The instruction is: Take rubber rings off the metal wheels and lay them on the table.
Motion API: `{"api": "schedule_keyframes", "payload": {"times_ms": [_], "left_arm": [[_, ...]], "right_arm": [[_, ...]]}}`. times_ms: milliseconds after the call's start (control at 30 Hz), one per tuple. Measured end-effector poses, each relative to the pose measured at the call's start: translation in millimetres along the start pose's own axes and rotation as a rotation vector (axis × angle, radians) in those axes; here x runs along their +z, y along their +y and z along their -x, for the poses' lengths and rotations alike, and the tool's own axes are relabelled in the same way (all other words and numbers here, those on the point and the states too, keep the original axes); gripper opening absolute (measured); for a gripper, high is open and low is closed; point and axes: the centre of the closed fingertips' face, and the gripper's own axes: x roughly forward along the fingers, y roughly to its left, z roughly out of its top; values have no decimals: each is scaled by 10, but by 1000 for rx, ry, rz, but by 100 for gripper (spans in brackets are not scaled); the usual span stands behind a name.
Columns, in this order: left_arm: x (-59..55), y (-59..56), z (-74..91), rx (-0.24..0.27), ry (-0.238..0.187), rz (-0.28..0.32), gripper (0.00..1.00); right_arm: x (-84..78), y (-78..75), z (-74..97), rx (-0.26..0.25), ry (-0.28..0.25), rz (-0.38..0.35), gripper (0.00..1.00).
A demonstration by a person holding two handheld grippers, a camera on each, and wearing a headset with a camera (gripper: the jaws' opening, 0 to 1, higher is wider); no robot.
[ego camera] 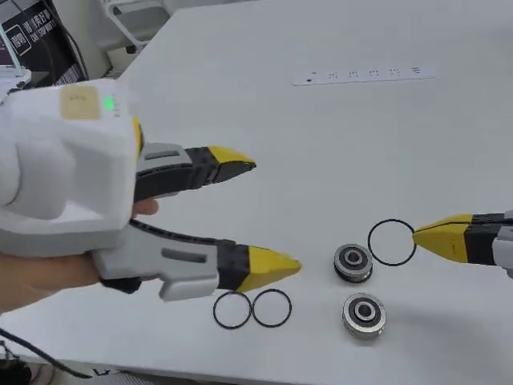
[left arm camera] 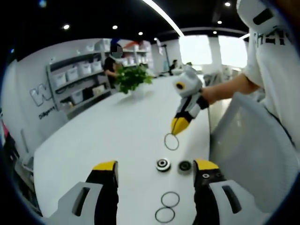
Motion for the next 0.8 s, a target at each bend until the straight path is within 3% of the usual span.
{"api": "schedule_keyframes", "payload": {"times_ms": [100,267,433,633,800], "left_arm": [[-17,-2,128,30,5,5,66],[-135,12,346,82,18,31,66],[-264,-22,464,108,34,55,67],[-363,-91,510,121,36,92,69],[-419,-193,484,96,36,116,72]], "right_arm": [[42,4,58,-4,-4,15,0],[151,79,147,-7,-12,52,0],[246,155,211,-3,-11,107,0],[310,203,199,4,11,170,0],[367,204,135,13,17,187,0]]}}
